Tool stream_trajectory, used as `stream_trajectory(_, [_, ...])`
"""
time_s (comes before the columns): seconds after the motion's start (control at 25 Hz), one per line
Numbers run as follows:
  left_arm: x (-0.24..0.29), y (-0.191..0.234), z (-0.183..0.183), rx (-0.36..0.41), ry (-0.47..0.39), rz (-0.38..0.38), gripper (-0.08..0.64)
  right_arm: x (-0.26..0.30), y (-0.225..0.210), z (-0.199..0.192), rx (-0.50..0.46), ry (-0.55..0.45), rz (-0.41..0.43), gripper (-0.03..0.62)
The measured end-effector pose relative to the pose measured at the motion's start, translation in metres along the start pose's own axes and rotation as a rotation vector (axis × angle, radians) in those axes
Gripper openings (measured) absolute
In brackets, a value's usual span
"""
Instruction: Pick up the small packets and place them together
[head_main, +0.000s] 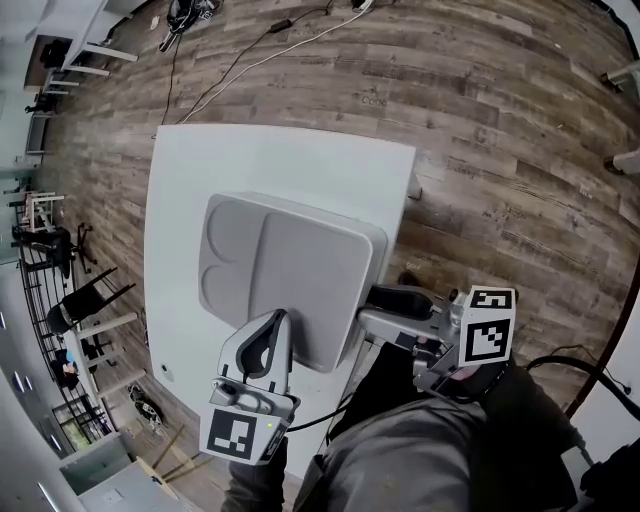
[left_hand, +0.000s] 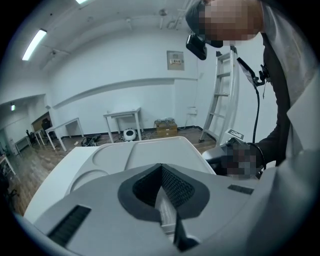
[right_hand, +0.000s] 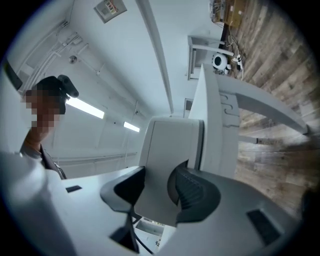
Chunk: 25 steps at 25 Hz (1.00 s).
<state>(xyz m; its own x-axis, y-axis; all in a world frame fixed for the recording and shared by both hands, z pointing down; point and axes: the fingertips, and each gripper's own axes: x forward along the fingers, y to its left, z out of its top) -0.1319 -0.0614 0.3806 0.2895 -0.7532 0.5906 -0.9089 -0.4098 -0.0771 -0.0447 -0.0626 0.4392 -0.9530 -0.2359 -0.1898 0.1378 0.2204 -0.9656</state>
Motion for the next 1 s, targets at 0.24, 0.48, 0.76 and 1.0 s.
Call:
stream_trajectory(0.24, [0.000, -0.007, -0.009, 0.032, 0.093, -0.043, -0.009, 0.000, 0.004, -0.003, 0.093, -0.043, 0.126, 0.139])
stream_trajectory(0.48, [0.000, -0.006, -0.011, 0.022, 0.086, -0.050, -0.009, -0.015, 0.005, -0.006, 0.084, -0.058, 0.131, 0.129])
stream_trajectory(0.76, [0.001, -0.006, -0.013, 0.060, 0.091, -0.046, -0.009, -0.029, 0.011, -0.009, 0.040, -0.012, 0.076, 0.137])
stream_trajectory(1.0, [0.003, -0.008, -0.010, 0.062, 0.085, -0.046, -0.009, -0.034, 0.019, -0.007, -0.032, 0.027, -0.069, 0.352])
